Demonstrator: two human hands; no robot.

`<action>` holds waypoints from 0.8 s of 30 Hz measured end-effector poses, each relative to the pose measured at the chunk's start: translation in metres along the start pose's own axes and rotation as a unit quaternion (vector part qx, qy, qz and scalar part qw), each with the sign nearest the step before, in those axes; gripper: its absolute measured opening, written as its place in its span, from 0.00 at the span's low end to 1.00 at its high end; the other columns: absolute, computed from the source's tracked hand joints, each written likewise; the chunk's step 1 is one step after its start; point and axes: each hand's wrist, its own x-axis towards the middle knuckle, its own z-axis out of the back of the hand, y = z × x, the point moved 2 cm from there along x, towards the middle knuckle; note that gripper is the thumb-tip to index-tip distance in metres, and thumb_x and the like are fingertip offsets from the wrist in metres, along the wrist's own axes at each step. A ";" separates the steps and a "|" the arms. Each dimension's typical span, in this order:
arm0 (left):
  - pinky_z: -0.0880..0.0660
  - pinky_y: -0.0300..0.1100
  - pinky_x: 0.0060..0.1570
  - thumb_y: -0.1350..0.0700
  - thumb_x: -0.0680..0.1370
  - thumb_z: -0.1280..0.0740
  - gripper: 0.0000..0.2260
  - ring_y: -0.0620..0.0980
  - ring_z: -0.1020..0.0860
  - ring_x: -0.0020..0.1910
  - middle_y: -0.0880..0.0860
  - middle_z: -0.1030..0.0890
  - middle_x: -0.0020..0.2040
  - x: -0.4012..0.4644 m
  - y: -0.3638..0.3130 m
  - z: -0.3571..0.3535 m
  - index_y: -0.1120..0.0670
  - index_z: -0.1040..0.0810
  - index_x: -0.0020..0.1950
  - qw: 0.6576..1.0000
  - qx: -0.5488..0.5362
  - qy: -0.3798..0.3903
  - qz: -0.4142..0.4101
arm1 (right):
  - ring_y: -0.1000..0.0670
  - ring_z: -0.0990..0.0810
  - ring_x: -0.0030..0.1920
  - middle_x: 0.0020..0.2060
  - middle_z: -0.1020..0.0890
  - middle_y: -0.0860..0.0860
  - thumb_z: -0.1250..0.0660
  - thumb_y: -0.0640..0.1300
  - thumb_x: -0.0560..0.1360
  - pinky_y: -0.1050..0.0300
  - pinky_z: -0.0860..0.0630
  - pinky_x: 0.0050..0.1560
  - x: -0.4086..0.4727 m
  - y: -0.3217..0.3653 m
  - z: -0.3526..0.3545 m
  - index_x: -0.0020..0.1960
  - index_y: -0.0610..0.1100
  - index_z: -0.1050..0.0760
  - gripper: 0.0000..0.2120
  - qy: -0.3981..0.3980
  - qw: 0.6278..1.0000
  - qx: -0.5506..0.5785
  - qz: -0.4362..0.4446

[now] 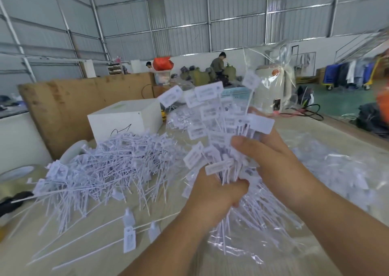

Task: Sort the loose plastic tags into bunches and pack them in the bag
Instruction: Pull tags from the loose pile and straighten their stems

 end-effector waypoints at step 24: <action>0.39 0.35 0.23 0.60 0.61 0.37 0.08 0.48 0.39 0.20 0.50 0.38 0.21 0.023 0.008 0.056 0.54 0.35 0.25 0.990 -0.053 0.019 0.132 | 0.55 0.29 0.25 0.19 0.31 0.52 0.50 0.65 0.77 0.58 0.42 0.28 0.039 0.018 -0.006 0.41 0.54 0.27 0.20 -0.176 0.862 -0.454 0.145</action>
